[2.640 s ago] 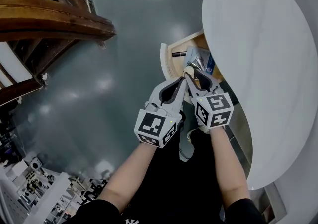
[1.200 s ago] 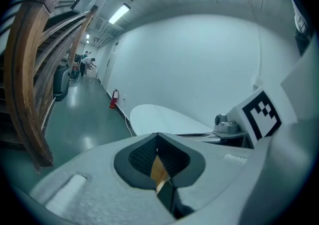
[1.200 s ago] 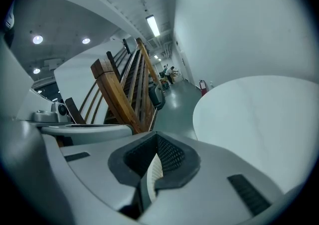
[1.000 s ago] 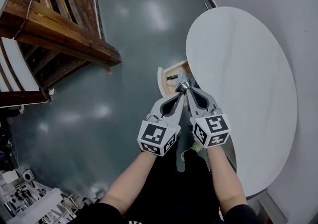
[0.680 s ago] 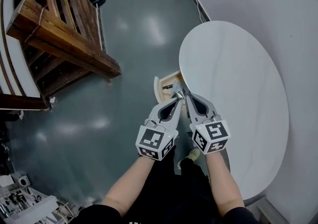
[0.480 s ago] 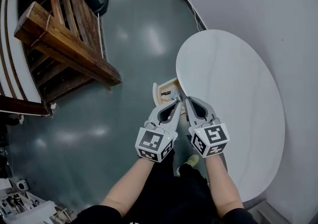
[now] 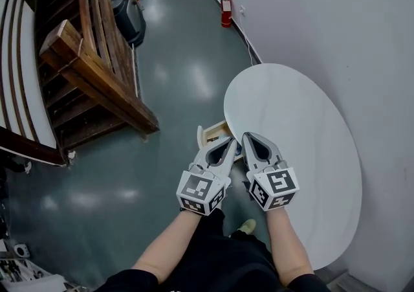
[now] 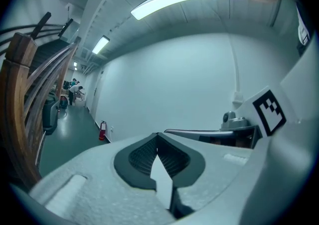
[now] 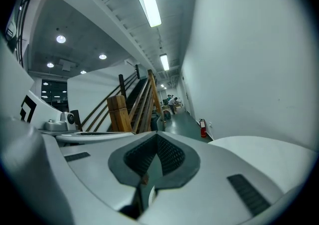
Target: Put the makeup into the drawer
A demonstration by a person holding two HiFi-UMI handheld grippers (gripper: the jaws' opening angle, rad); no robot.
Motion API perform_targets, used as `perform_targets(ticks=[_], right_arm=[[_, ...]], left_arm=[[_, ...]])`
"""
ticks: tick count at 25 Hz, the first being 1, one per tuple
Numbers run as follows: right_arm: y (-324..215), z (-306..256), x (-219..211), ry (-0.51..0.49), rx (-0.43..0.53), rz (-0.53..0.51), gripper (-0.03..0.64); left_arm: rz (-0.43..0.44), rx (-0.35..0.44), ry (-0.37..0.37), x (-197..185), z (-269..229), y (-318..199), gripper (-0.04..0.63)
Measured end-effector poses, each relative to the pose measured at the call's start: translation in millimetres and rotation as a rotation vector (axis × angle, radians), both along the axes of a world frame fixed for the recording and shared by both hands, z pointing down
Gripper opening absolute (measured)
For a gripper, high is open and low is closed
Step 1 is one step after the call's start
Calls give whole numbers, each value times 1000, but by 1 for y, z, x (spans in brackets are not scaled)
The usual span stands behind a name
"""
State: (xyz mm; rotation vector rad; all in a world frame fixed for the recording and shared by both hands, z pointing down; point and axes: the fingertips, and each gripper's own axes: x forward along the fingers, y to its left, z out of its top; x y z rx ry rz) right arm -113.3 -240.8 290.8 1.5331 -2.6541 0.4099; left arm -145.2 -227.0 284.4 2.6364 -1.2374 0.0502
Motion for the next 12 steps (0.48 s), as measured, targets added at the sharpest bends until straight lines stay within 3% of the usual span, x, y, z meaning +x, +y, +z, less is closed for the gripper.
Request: perform_targets(ticks=[12], right_arm=[[32, -79, 25, 33, 131, 19, 15]], left_arm=[[29, 108, 10, 21, -73, 29, 10]])
